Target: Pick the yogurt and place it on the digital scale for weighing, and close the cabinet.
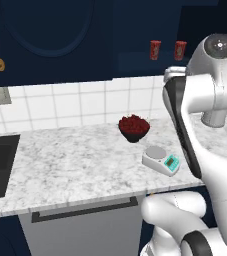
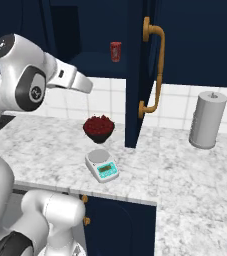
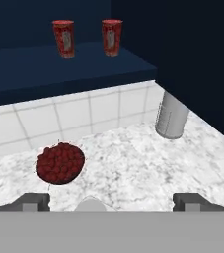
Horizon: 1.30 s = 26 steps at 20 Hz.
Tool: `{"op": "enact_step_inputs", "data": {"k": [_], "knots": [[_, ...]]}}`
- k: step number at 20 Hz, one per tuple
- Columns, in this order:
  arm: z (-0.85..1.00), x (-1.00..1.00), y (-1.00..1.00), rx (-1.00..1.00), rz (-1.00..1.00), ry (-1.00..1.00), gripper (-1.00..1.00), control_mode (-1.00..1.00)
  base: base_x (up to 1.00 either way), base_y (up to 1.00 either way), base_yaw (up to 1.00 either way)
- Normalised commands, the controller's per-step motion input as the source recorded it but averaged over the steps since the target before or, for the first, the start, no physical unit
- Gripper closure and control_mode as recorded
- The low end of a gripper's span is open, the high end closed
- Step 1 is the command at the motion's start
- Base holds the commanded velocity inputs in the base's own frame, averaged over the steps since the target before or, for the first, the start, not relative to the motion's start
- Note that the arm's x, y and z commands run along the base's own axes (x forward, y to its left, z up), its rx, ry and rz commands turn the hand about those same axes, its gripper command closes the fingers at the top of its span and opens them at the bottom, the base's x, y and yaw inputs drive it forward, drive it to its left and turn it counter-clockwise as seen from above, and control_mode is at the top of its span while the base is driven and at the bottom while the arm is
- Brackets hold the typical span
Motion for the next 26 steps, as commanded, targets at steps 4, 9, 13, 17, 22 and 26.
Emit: {"op": "enact_step_inputs", "data": {"k": [4,9,13,17,22,26], "knots": [[0.03,0.0,-0.21,-0.07,-0.13,-0.35,-1.0,-1.0,0.0,0.0,0.0],[0.19,0.0,-0.28,-0.02,-0.13,-0.13,-1.0,-1.0,0.0,0.0,0.0],[0.46,0.18,-0.16,0.06,0.0,0.02,-1.0,-1.0,0.0,0.0,0.0],[0.67,0.32,-0.01,0.0,0.0,0.03,-1.0,-1.0,0.0,0.0,0.0],[0.22,0.57,-0.04,0.0,0.0,0.13,-1.0,-1.0,0.0,0.0,0.0],[0.0,0.5,-0.03,0.0,0.0,0.03,-1.0,-1.0,0.0,0.0,0.0]]}}
